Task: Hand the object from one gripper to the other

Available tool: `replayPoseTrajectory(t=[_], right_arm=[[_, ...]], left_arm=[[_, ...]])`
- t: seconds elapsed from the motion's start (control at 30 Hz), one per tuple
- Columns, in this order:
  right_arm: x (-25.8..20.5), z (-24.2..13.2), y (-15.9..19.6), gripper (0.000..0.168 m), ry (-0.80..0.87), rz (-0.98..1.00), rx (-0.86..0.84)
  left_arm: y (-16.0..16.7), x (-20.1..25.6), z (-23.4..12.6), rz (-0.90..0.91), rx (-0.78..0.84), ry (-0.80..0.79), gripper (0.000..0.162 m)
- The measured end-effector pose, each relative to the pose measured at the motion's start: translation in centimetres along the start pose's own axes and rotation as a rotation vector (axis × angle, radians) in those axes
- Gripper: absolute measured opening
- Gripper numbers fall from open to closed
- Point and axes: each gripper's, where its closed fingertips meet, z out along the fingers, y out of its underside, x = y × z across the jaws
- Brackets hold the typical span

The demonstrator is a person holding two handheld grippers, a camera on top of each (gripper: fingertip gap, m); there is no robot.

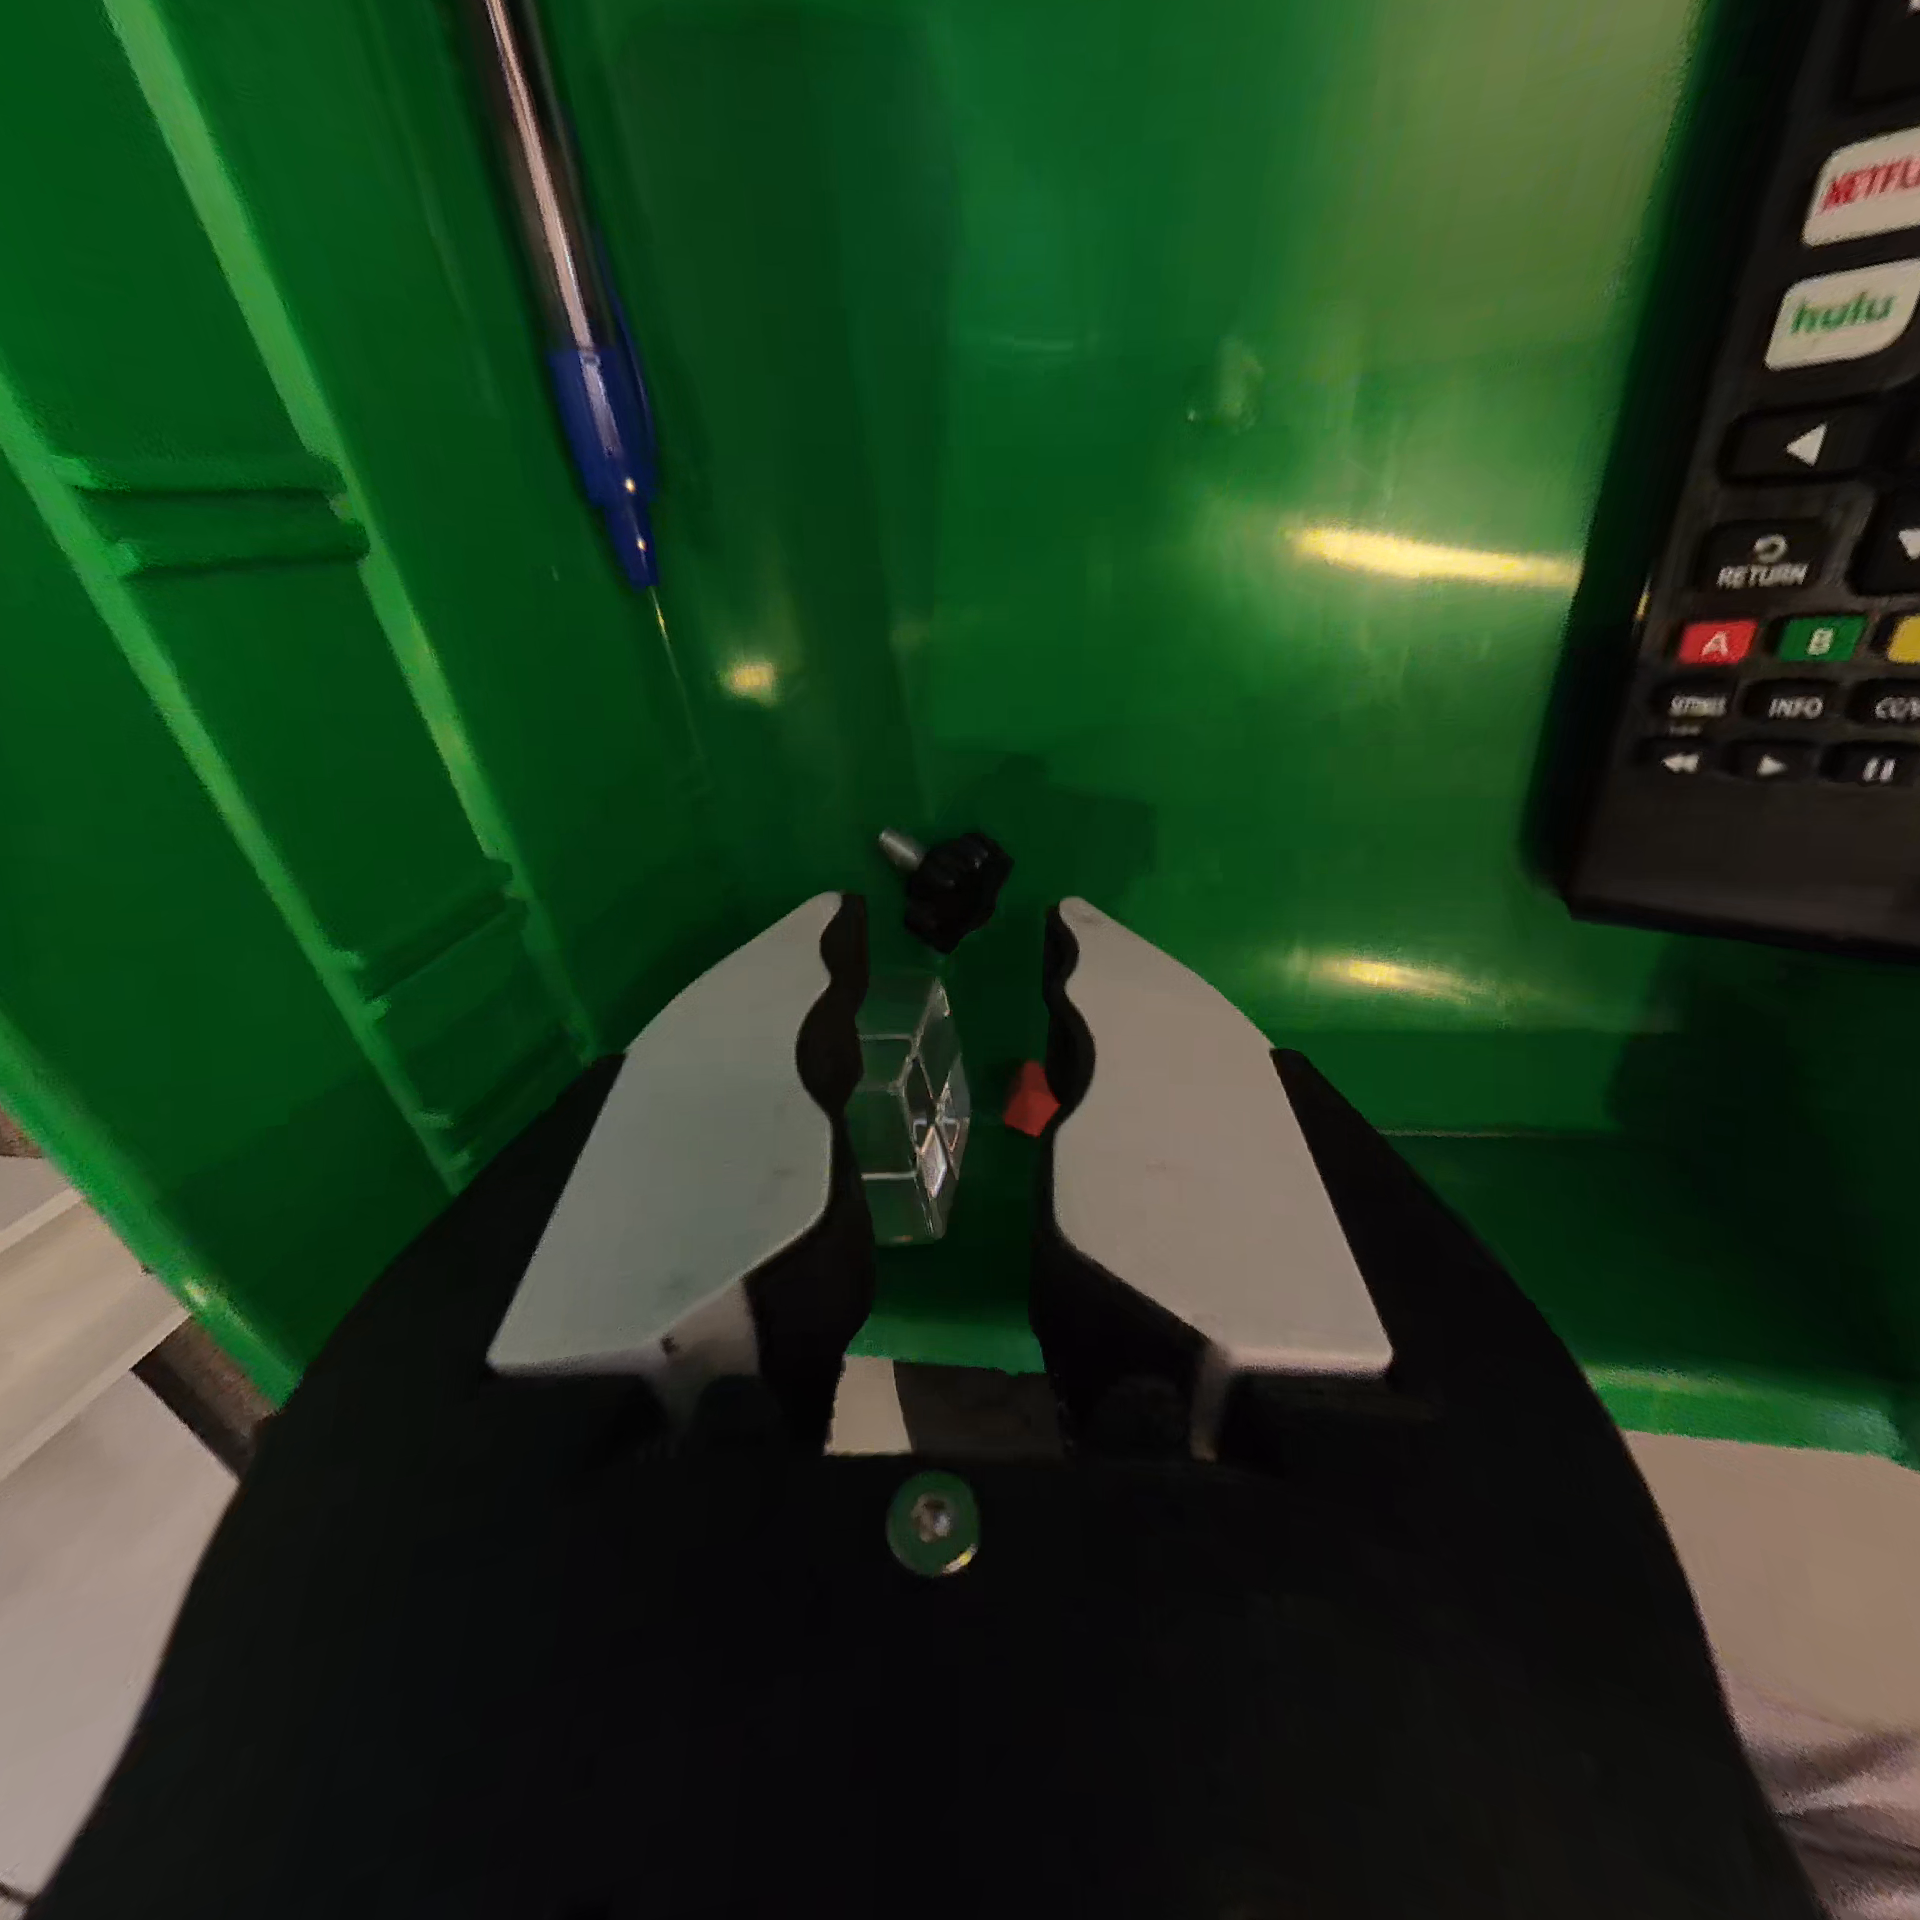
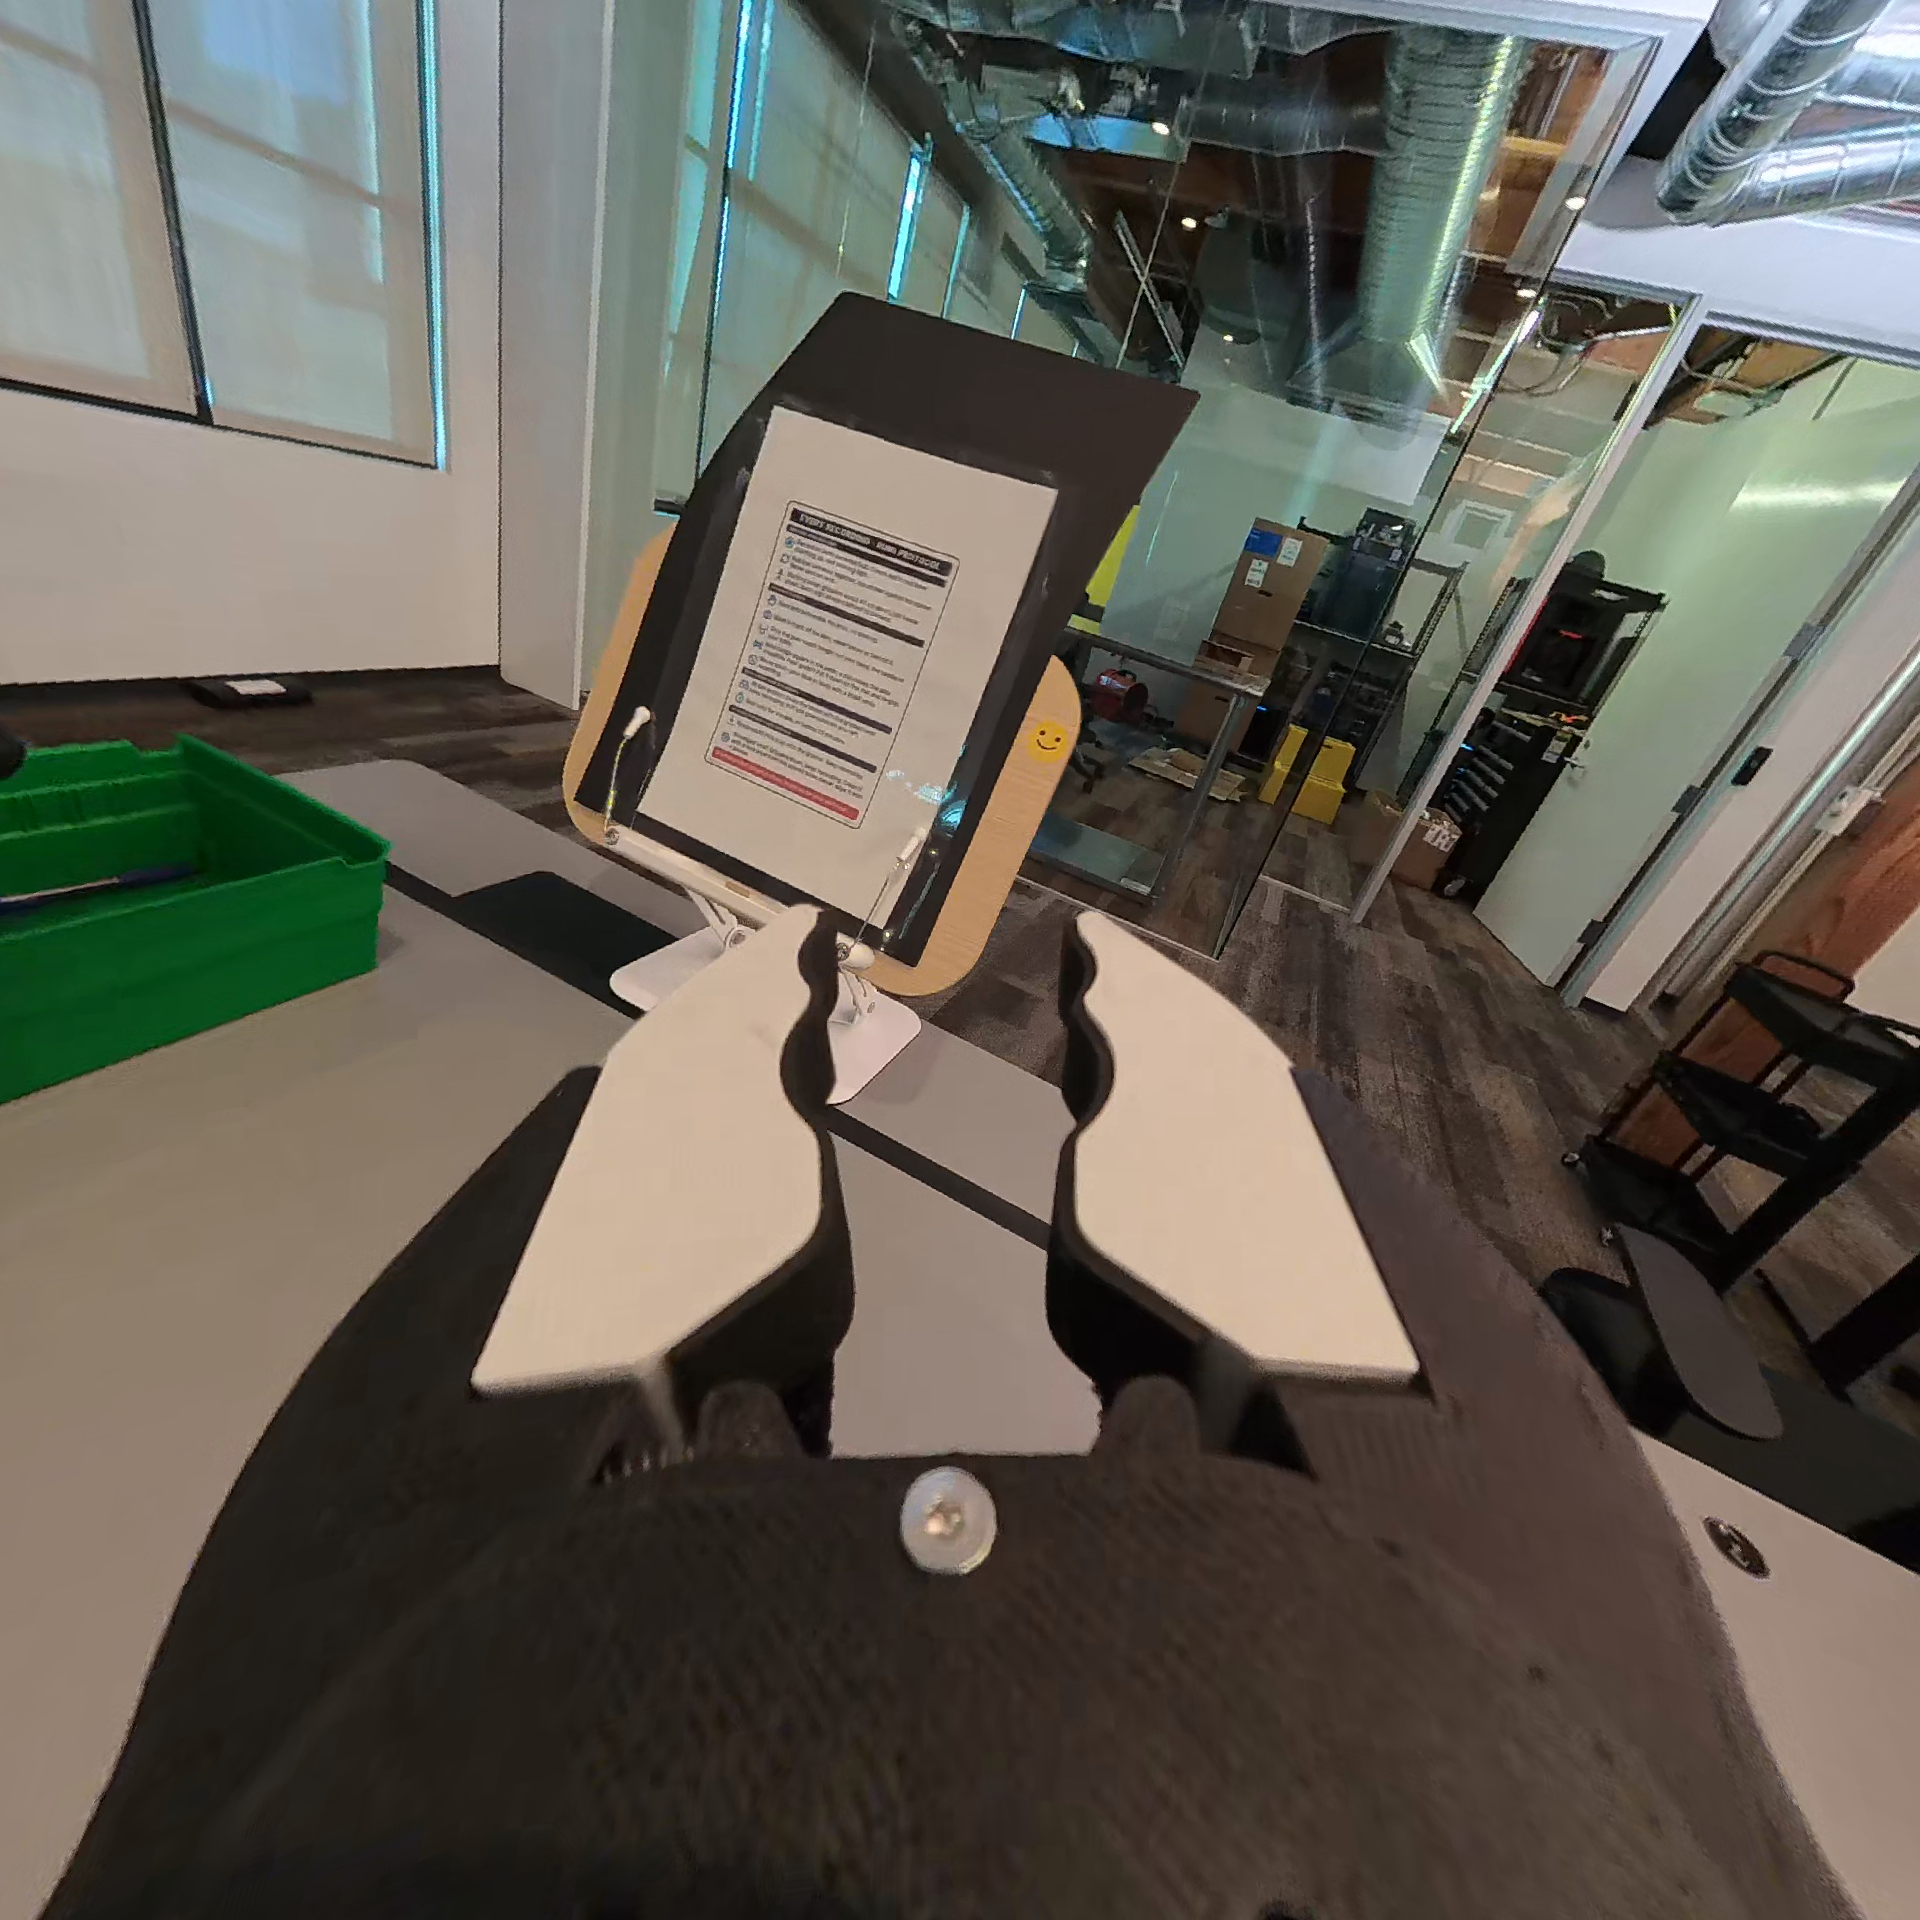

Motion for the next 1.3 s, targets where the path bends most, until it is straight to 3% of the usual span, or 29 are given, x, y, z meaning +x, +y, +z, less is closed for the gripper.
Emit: replayPoseTrajectory(t=[0.23, 0.37, 0.47, 0.57, 0.67, 0.73, 0.83, 0.97, 1.2, 1.3], right_arm=[[0.1, -0.2, -0.1, 0.041, -0.004, -0.004, 0.003], [-0.2, -0.5, -0.9, 0.038, -0.004, -0.005, 0.038], [-1.7, -0.2, -1.7, 0.038, -0.038, -0.046, 0.075], [-5.3, 0.2, -3.3, 0.038, -0.119, -0.159, 0.171], [-11.6, 0.2, -4.7, 0.039, -0.283, -0.279, 0.300], [-17.1, -0.2, -4.8, 0.039, -0.476, -0.305, 0.365], [-23.7, -0.4, -3.3, 0.047, -0.634, -0.458, 0.386], [-27.4, -0.1, -1.4, 0.047, -0.557, -0.781, 0.433], [-29.1, 0.2, -0.5, 0.024, -0.513, -0.901, 0.440], [-29.1, 0.4, -0.4, 0.024, -0.516, -0.887, 0.423]], left_arm=[[-0.3, -0.4, 0.5, -0.065, 0.012, 0.055, 0.015], [-1.5, 0.4, -2.3, -0.074, 0.128, 0.120, 0.015], [-3.9, 3.3, -7.8, -0.017, 0.370, 0.244, 0.015], [-5.8, 9.3, -16.5, 0.197, 0.728, 0.449, 0.015], [-3.1, 18.4, -25.7, 0.548, 1.003, 0.807, 0.015], [-0.2, 23.2, -29.7, 0.733, 1.076, 1.005, 0.015], [3.7, 28.4, -32.0, 0.931, 1.026, 1.207, 0.015], [6.0, 31.5, -32.2, 1.021, 0.913, 1.311, 0.014], [6.4, 32.8, -31.1, 1.032, 0.810, 1.337, 0.014], [6.2, 32.8, -31.0, 1.006, 0.786, 1.365, 0.015]])
